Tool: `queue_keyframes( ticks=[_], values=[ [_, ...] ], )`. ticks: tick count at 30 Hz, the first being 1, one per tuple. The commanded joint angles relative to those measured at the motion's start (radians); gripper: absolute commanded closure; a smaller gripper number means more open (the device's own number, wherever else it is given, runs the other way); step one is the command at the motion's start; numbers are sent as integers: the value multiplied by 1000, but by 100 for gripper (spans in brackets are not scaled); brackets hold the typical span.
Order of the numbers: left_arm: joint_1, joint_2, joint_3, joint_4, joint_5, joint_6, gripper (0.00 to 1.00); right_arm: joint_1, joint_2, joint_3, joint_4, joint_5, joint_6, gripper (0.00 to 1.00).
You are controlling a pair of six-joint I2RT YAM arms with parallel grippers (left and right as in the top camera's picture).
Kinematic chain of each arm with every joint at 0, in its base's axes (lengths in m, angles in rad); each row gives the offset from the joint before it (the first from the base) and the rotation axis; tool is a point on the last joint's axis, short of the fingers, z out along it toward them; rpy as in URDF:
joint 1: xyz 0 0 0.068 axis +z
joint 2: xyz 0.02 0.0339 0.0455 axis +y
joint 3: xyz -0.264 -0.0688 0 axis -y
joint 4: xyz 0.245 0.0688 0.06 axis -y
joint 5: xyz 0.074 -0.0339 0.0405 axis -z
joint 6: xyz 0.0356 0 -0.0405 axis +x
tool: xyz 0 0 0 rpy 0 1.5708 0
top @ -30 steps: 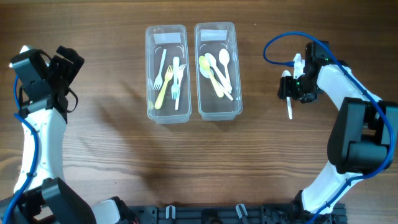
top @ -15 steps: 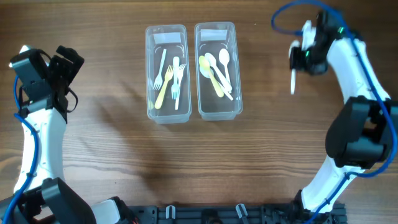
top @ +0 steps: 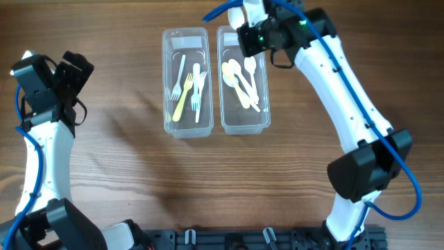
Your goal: Pack container
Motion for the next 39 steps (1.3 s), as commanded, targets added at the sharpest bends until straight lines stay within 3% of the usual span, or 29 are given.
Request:
queue_keyframes(
  ticks=[1, 10, 11, 12, 13, 14, 21, 30, 39],
  values=[
    [4, -14, 17, 2, 1, -7, 0, -3, 59, -16, -25, 67, 7, 96],
    [4, -14, 17, 2, 1, -7, 0, -3, 119, -16, -24, 54, 12, 96],
    [4, -14, 17, 2, 1, -7, 0, -3, 119, -16, -22, 54, 30, 81],
    [4, -14, 17, 2, 1, -7, 0, -3, 119, -16, -19, 55, 30, 39],
    [4, -14, 17, 2, 1, -7, 0, -3, 119, -16, -15, 55, 28, 7],
    [4, -14, 17, 2, 1, -7, 0, -5, 119, -16, -5, 57, 22, 0],
    [4, -14, 17, 2, 1, -7, 0, -103, 96, -11, 76, 199, 23, 0],
    [4, -14, 17, 2, 1, -7, 0, -315, 96, -11, 81, 212, 26, 0],
    [4, -14, 17, 2, 1, -7, 0, -333, 96, -11, 82, 212, 26, 0]
  ],
)
